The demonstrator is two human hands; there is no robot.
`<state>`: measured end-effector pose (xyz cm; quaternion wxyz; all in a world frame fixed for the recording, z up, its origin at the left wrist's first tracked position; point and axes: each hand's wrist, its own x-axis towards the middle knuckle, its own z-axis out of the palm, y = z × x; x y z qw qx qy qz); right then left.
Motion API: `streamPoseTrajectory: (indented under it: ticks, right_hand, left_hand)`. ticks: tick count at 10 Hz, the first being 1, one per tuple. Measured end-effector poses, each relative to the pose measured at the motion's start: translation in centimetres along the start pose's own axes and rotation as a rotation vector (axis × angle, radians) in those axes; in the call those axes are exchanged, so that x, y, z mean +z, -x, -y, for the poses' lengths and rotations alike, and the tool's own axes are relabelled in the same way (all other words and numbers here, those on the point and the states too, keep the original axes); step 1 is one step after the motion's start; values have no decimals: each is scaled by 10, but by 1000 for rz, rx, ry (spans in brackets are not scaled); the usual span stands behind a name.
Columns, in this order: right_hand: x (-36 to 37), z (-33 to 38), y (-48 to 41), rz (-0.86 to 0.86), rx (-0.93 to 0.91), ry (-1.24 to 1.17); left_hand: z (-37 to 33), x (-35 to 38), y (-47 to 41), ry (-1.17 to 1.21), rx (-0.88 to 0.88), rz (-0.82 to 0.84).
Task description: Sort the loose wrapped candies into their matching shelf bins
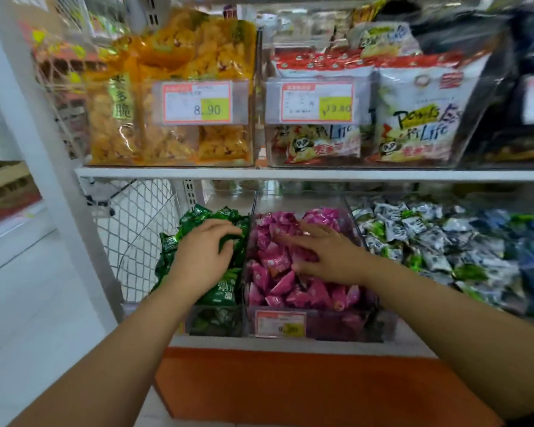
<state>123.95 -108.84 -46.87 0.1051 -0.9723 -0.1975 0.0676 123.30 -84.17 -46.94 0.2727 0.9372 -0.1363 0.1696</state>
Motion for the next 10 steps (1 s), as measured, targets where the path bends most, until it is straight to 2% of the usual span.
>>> streamPoseTrajectory:
  ticks: [1, 2, 3, 5, 6, 8, 9, 10]
  right_hand:
    - [-9, -13, 41, -213, 1, 47]
    - [-9, -39, 86, -332, 148, 162]
    - [-6, -66, 124, -314, 297, 170]
    - [6, -106, 161, -73, 296, 146]
    - [6, -110, 161, -77, 293, 116]
    - [-4, -118, 161, -53, 385, 205]
    - [-10, -116, 160, -60, 356, 111]
    - [-29, -100, 166, -218, 294, -13]
  left_hand:
    - [-38, 5, 6, 81, 122, -81]
    - [-71, 29, 12, 67, 210, -13]
    - [-93, 59, 17, 83, 225, 67]
    - [-123, 92, 20, 64, 194, 256]
    - [-129, 96, 21, 58, 188, 257]
    - [-130, 90, 18, 58, 218, 257]
    - [-124, 86, 16, 64, 199, 261]
    - [-121, 84, 17, 56, 181, 246]
